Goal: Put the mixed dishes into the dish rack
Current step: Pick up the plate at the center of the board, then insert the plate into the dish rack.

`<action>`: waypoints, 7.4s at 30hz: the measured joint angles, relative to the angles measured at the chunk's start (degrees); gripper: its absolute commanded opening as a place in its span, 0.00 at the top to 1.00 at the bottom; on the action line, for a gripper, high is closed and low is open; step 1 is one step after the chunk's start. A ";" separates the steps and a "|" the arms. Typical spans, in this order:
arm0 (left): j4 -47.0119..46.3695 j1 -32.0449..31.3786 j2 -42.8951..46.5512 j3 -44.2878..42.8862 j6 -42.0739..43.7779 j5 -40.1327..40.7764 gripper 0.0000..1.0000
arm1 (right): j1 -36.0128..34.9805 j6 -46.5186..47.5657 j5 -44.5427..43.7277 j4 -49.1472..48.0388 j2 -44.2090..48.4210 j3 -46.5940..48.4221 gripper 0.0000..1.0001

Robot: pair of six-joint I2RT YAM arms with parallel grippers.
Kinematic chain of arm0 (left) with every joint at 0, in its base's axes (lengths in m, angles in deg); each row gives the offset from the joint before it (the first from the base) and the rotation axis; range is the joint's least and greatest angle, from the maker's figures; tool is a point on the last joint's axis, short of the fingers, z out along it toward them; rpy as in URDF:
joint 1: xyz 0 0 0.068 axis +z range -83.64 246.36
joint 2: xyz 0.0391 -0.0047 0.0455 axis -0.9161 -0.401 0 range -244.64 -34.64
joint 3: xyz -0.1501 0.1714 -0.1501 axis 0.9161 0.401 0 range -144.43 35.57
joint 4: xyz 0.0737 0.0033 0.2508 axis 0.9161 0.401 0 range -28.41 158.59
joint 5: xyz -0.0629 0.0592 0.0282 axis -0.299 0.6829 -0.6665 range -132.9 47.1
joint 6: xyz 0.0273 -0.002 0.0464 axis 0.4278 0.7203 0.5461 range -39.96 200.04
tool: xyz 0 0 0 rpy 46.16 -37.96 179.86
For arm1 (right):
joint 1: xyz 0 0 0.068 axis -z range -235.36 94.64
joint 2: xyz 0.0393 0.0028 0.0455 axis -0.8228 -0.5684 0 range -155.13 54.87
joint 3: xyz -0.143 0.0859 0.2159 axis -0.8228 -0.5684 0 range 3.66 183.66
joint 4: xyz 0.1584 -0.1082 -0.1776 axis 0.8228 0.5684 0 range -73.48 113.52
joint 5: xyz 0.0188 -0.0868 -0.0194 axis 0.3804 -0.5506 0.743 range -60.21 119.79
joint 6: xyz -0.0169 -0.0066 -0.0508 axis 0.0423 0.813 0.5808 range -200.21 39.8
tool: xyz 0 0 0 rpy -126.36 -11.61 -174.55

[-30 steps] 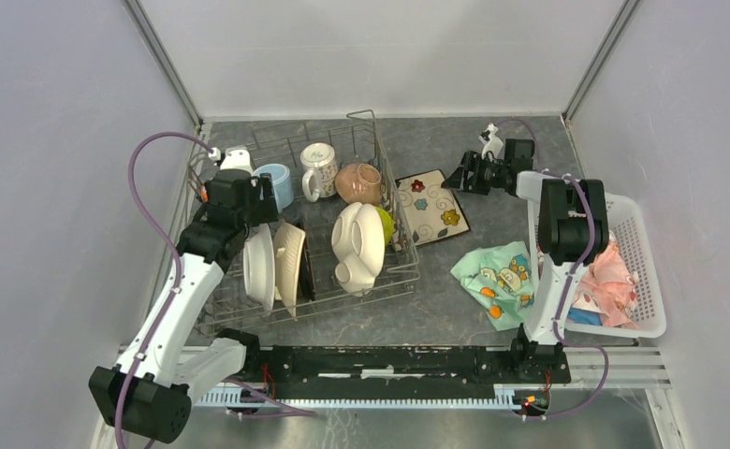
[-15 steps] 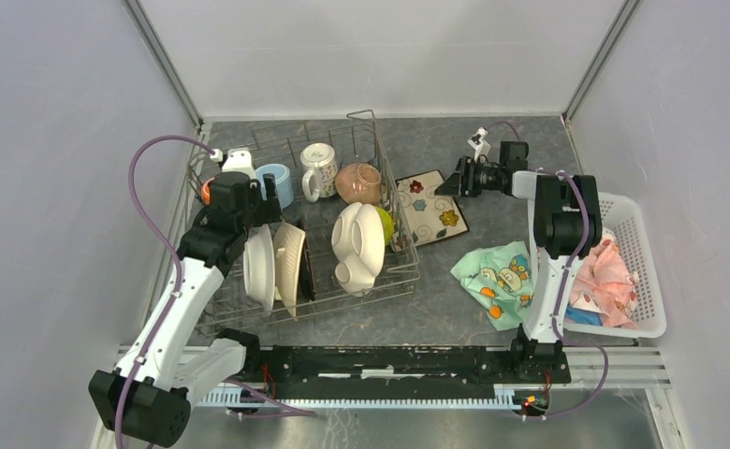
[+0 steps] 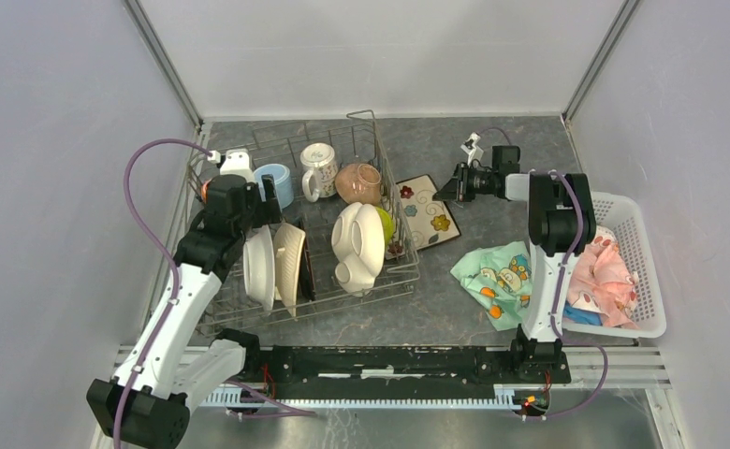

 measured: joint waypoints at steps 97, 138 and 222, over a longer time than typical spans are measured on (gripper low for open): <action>-15.85 0.00 -32.52 -36.79 -29.55 -46.25 0.22 | 5.29 -67.80 -29.68 -19.74 48.89 -16.15 1.00; -16.87 1.40 -19.34 -20.74 -38.27 -42.95 0.98 | -16.85 -62.82 -32.87 -31.91 50.66 -21.11 0.20; 52.39 2.84 -1.16 -42.21 11.98 17.35 0.98 | -17.16 -10.67 -33.92 5.95 67.63 -33.29 0.02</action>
